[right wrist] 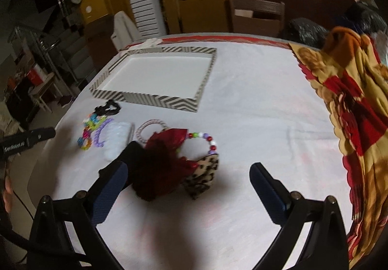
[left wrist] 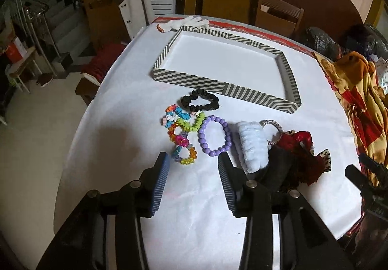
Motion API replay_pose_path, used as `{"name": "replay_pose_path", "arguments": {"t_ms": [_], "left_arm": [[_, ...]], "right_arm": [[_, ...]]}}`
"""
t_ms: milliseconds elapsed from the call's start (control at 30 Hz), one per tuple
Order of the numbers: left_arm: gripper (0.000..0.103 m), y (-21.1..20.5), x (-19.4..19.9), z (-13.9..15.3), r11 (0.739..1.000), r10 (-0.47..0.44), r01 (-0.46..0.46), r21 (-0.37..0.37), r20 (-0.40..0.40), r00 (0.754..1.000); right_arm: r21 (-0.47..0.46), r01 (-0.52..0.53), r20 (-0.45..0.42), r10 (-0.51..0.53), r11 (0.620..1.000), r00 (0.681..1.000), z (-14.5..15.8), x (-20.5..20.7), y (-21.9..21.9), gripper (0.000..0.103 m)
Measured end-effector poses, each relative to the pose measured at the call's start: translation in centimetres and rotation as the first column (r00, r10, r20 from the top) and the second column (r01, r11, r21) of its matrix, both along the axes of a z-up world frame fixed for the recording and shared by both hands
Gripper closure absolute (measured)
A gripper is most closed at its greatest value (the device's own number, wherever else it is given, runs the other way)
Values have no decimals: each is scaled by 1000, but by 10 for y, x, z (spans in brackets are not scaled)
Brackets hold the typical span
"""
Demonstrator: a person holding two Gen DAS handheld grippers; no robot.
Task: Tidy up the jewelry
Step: 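Move the right tool toward the red satin bow among the jewelry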
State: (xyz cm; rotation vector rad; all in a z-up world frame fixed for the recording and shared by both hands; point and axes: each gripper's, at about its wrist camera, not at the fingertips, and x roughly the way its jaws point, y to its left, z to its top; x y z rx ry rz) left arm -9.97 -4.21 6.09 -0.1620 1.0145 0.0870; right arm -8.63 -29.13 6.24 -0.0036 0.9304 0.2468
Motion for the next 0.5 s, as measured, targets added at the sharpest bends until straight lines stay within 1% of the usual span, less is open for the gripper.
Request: {"name": "replay_pose_path", "arguments": {"t_ms": [267,500], "left_arm": [[55,0,-7,2,1000,4,-4,17,9,1000],[55,-1,-9,6,1000,1,-1,30,13,1000]], "right_arm": [[-36,-69,2,69,997,998,5,-14,14,1],[-55,-65,24,67,996,997,8,-18,15,1]]}}
